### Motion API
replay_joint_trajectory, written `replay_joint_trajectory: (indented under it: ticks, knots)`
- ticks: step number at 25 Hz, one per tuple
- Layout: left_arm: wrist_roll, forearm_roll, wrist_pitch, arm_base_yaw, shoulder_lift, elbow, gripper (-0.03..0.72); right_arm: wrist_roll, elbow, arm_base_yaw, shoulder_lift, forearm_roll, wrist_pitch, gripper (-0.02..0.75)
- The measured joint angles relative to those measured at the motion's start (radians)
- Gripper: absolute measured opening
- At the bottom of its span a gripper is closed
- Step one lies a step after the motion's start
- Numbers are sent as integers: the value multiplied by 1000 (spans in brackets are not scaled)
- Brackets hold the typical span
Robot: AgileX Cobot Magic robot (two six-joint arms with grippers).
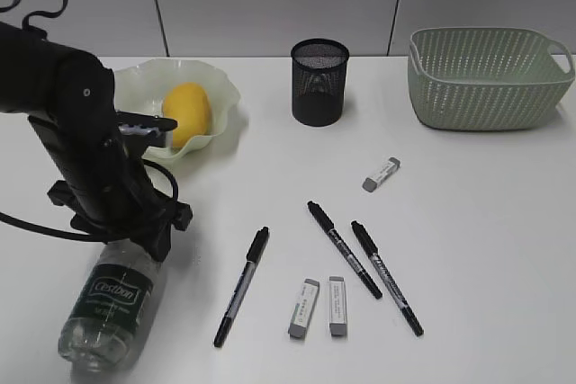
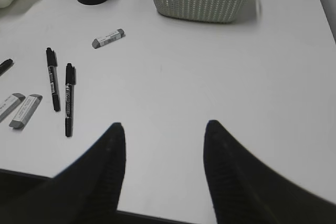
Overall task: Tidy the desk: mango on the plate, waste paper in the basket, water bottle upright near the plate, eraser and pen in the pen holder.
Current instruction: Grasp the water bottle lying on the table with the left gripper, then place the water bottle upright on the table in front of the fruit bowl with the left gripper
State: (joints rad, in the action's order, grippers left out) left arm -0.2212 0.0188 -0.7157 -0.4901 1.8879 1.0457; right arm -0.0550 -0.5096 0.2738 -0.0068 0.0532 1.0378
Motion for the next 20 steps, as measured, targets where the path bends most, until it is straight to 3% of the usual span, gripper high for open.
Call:
replay_joint_trajectory:
  ticks: [4,8,12,17,20]
  knots:
    - [-1,-8,210,0,-141,-107,418,0,0,0,0,0,0,393]
    - [-2,-65,677,2,-418,-430,412,0,0,0,0,0,0,393]
    - [74,-118,1163,68,-522,-696,400,0,0,0,0,1,0,393]
    - [147,-95,1389,169,-421,-739,400,-1,0,0,0,1,0,393]
    - [188,-93,1565,191,-310,-737,399,-1,0,0,0,1,0,393]
